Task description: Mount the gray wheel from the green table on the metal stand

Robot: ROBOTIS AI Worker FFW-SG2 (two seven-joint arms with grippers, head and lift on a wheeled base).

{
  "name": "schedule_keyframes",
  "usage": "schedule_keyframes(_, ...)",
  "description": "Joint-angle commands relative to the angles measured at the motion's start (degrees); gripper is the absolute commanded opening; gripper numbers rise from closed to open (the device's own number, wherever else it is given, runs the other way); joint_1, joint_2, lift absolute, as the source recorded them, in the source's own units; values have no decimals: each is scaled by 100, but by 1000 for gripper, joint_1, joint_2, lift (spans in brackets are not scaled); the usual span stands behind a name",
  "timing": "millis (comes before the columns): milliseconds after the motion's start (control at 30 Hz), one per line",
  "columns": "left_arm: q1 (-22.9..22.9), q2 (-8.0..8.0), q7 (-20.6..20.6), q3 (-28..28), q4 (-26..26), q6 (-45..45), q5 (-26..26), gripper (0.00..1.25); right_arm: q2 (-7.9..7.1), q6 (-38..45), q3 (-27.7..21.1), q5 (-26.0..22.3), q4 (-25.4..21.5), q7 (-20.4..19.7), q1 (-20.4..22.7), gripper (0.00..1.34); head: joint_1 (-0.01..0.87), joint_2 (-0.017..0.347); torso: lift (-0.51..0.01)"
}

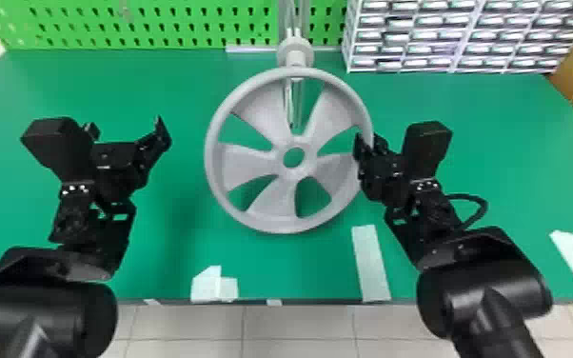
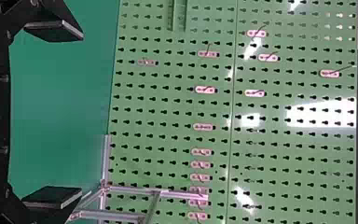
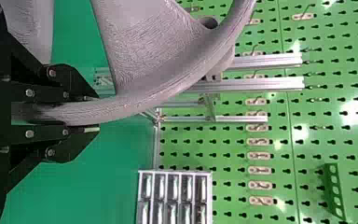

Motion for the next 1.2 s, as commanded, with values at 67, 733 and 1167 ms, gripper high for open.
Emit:
schedule_keyframes(67, 305, 0, 206, -135, -315, -8, 28, 1132, 32, -345, -53, 11, 40, -53, 43, 198, 867, 52, -100)
schedule_keyframes(733, 657, 0, 390, -530, -456, -325, 327, 1135, 199, -1101, 342, -473, 313, -1028, -45, 190, 867, 52, -100)
schedule_keyframes(1167, 701, 88, 311, -776, -263, -518, 626, 1135, 190, -1409, 632, -789, 497, -1696, -212, 189, 867, 52, -100)
